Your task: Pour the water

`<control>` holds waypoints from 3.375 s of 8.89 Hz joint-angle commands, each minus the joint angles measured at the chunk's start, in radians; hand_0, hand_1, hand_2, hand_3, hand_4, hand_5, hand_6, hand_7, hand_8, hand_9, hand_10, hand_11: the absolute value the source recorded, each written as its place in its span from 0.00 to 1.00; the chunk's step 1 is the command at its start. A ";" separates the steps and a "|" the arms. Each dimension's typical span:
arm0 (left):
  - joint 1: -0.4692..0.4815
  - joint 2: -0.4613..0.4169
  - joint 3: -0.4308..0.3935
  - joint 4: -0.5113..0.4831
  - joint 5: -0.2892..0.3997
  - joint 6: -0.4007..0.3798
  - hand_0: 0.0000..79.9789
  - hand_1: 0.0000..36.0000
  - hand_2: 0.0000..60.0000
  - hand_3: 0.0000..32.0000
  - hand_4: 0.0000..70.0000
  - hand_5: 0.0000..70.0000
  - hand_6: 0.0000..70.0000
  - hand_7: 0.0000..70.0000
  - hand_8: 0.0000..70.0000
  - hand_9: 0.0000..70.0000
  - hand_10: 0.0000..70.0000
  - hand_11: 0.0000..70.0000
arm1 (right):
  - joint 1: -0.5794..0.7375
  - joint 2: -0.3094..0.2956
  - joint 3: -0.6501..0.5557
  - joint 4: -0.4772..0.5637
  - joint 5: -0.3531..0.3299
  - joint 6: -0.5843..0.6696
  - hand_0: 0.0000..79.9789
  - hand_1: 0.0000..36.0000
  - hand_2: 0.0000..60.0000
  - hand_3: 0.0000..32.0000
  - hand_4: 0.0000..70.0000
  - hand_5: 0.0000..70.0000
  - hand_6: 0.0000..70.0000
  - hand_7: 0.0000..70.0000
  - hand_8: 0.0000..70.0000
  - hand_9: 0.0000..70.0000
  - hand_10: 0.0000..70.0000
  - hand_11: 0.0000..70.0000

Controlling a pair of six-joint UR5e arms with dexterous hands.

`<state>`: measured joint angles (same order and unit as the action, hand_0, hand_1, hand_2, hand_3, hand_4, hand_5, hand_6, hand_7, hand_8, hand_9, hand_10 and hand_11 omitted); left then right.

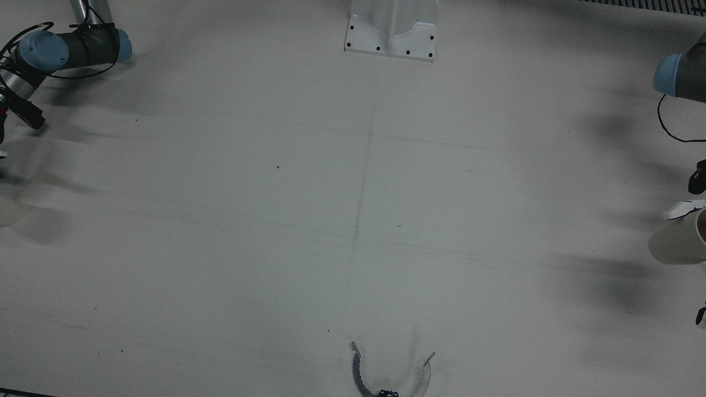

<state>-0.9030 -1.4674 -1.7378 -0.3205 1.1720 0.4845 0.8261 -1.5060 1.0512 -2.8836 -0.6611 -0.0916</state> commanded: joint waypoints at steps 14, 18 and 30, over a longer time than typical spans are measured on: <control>0.001 -0.014 0.017 0.043 0.000 0.002 0.51 1.00 1.00 0.00 0.22 1.00 0.08 0.18 0.00 0.02 0.09 0.17 | -0.015 0.105 -0.051 -0.002 0.000 -0.052 0.71 0.49 0.06 0.00 0.30 1.00 0.38 0.69 0.32 0.50 0.27 0.42; 0.003 -0.036 0.032 0.044 0.000 0.003 0.51 1.00 1.00 0.00 0.23 1.00 0.09 0.18 0.00 0.02 0.10 0.18 | -0.015 0.118 -0.040 -0.002 0.000 -0.056 0.63 1.00 1.00 0.00 0.41 1.00 0.81 1.00 0.77 1.00 0.57 0.82; 0.360 -0.789 0.101 0.471 0.166 0.165 0.50 1.00 1.00 0.00 0.28 1.00 0.11 0.21 0.01 0.03 0.11 0.19 | 0.076 0.081 0.170 -0.003 -0.014 -0.079 0.77 1.00 1.00 0.00 0.29 1.00 0.58 0.71 0.48 0.66 0.34 0.54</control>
<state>-0.6287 -2.1447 -1.6792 0.1454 1.3425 0.5436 0.8993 -1.4201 1.1958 -2.8870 -0.6731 -0.1619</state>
